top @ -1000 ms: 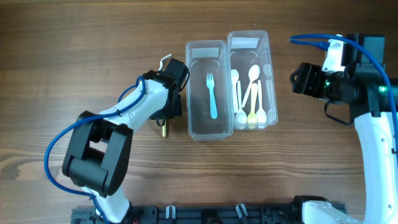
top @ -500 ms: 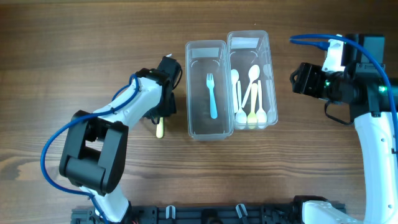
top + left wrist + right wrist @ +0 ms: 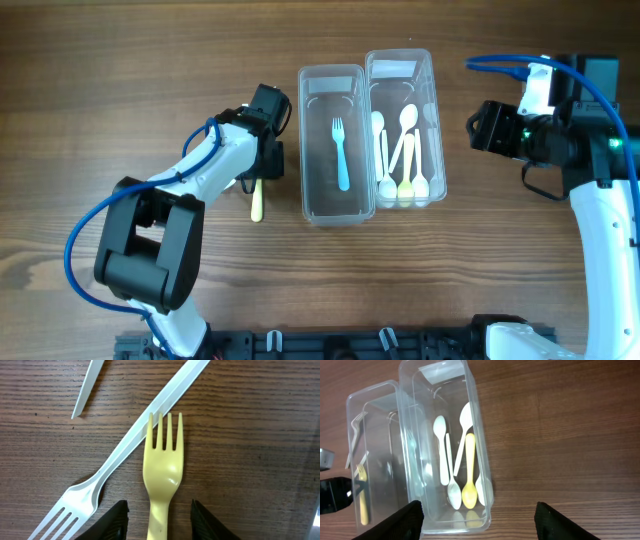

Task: Pack container
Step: 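Lift the yellow fork with the left gripper toward the left container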

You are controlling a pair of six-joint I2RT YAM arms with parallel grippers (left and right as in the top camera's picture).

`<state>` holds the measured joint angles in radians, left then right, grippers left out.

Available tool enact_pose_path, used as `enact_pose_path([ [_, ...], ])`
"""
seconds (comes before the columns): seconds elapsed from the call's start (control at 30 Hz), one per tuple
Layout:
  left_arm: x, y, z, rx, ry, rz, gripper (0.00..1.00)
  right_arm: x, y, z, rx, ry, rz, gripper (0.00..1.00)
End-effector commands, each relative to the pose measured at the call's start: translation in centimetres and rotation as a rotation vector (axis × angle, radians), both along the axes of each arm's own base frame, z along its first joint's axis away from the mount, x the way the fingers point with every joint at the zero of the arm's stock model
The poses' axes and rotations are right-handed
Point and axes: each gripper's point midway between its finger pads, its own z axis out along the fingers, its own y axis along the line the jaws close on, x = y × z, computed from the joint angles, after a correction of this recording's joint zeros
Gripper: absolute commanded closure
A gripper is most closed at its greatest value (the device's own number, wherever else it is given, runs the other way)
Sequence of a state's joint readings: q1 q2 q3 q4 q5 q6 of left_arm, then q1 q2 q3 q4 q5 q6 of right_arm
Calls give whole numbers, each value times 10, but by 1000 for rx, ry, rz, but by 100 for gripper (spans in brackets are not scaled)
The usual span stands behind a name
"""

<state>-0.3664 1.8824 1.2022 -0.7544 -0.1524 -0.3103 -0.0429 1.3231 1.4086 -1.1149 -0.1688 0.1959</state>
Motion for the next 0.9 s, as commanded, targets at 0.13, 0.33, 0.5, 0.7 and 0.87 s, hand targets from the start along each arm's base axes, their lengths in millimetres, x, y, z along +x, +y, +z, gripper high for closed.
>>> enact_pose_path([
  [0.13, -9, 3, -21, 17, 70, -34, 63, 0, 1, -6, -1, 11, 24, 29],
  [0.33, -13, 5, -30, 28, 100, -34, 67, 0, 2, -6, -8, 11, 38, 30],
  [0.5, -12, 4, -30, 27, 96, -35, 87, 0, 2, -6, -7, 11, 36, 31],
  [0.7, -19, 7, -24, 36, 119, -37, 96, 0, 2, -6, -8, 11, 38, 31],
  [0.87, -13, 5, 19, 21, 77, -37, 96, 0, 2, -5, -8, 9, 37, 31],
])
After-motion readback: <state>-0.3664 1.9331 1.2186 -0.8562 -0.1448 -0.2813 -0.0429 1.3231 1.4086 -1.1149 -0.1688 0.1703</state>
